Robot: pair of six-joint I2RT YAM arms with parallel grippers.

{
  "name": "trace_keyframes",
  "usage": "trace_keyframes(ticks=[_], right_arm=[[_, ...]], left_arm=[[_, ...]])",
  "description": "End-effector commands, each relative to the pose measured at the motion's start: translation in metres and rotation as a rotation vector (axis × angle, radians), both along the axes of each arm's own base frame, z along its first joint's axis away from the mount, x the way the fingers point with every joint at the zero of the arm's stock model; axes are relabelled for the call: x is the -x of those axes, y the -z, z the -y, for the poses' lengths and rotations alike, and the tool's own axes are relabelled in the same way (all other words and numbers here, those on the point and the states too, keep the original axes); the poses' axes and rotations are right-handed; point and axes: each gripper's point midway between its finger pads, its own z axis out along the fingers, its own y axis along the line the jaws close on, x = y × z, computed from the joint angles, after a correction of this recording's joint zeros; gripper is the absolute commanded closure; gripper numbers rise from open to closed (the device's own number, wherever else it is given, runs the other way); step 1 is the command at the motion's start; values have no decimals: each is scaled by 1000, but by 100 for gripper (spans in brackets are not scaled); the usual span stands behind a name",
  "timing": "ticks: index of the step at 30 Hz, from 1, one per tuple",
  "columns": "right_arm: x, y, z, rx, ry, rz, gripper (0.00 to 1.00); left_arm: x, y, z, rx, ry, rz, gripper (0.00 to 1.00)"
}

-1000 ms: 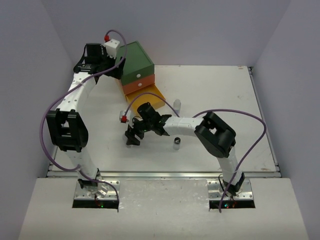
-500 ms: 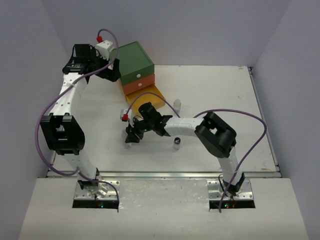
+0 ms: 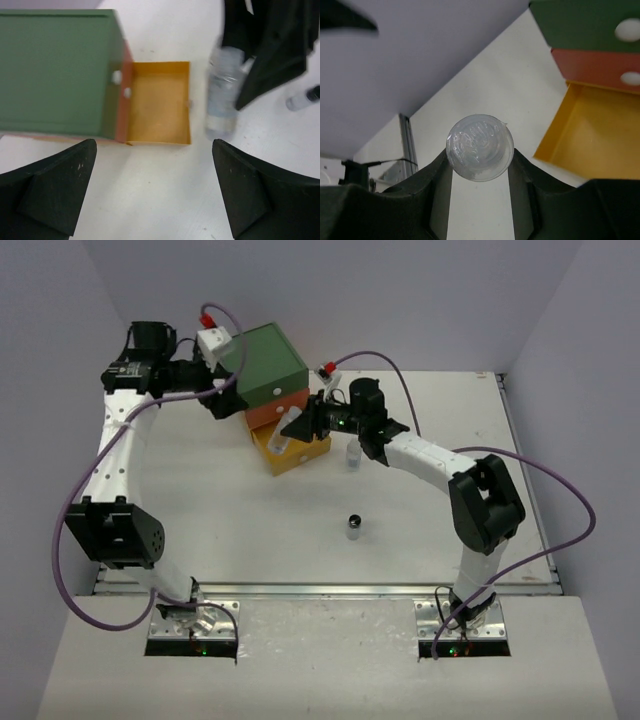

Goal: Organize the makeup

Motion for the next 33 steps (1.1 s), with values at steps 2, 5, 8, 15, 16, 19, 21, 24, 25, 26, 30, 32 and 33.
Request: trace_keyframes(ticks=[2, 5, 8, 15, 16, 19, 21, 24, 25, 26, 30, 32, 33], right_arm=[[-5, -56, -10, -98, 44, 2, 100], [-10, -66, -9, -120, 70, -3, 100], [-12, -75, -9, -165, 88, -32, 100], [-15, -82, -11, -276, 93, -121, 100], [-16, -84, -10, -279, 105, -119, 100], [-20, -81, -6, -284, 138, -116, 100], [-18, -81, -8, -292, 125, -120, 100], [-17, -77, -10, -291, 107, -140, 100], [-17, -75, -10, -289, 104, -144, 100], [-16, -72, -9, -286, 104, -149, 100], [-18, -60, 9, -265, 131, -181, 72], [-26, -40, 35, -214, 214, -208, 44], [-30, -41, 51, -193, 272, -196, 28]], left_arm=[[27, 30, 44, -161, 168, 27, 0], [21, 29, 46, -157, 151, 25, 0], [11, 33, 52, -163, 126, 34, 0], [14, 62, 62, -205, 118, -20, 9], [12, 63, 61, -211, 111, -19, 9], [8, 66, 61, -197, 77, -35, 18], [3, 62, 63, -177, 57, -37, 30], [-2, 61, 66, -159, 44, -49, 51], [-2, 62, 67, -155, 41, -57, 63], [-3, 63, 67, -151, 38, -65, 73], [-7, 72, 64, -152, -5, -107, 100], [-15, 82, 59, -172, -56, -130, 100], [-21, 87, 56, -181, -86, -137, 100]])
